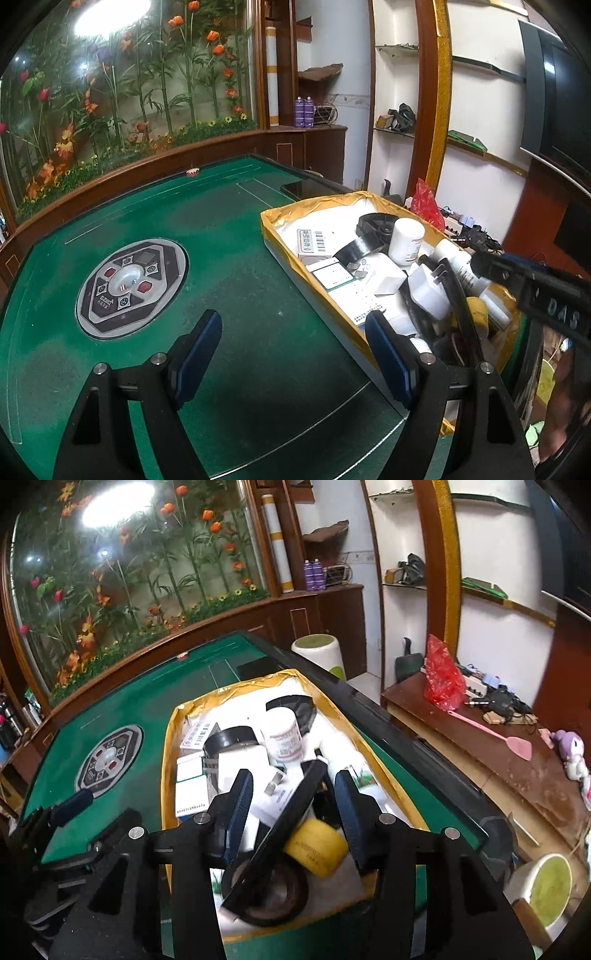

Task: Organize rigid objects
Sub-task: 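Withdraw both open tools from the board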

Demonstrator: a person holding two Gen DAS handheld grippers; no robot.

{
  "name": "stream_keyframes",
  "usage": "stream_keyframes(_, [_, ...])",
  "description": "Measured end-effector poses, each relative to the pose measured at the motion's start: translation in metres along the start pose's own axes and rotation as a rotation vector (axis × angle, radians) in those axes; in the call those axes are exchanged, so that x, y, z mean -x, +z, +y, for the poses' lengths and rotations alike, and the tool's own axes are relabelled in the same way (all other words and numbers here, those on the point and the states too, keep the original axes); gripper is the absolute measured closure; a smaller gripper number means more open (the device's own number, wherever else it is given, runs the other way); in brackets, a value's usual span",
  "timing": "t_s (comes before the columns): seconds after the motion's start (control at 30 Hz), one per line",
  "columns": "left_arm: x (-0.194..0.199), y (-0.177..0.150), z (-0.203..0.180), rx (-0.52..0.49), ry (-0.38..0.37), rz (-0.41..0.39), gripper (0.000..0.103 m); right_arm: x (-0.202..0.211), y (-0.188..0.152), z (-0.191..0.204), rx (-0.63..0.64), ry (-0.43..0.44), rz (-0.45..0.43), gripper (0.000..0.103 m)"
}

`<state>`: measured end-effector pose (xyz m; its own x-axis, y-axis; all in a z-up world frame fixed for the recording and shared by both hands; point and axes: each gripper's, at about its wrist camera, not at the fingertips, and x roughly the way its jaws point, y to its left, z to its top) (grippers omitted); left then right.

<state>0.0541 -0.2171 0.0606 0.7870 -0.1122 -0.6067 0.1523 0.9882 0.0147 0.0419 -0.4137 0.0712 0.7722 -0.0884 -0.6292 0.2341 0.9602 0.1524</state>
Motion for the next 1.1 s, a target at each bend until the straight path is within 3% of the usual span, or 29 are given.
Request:
stream_keyframes(0.13, [0.005, 0.005, 0.001, 0.025, -0.037, 0.015, 0.022, 0.011, -0.011, 0.005, 0.006, -0.043, -0.011, 0.057])
stream_keyframes(0.37, [0.015, 0.006, -0.003, -0.003, -0.032, -0.002, 0.022, 0.024, -0.025, 0.01, -0.009, -0.052, -0.021, 0.051])
stream_keyframes(0.63, [0.006, 0.008, 0.004, 0.008, 0.007, 0.054, 0.022, 0.032, -0.027, 0.014, -0.002, -0.04, -0.06, 0.051])
stream_keyframes(1.1, [0.012, 0.004, -0.015, -0.102, 0.11, 0.003, 0.022, 0.028, -0.034, 0.023, 0.028, -0.027, -0.041, 0.051])
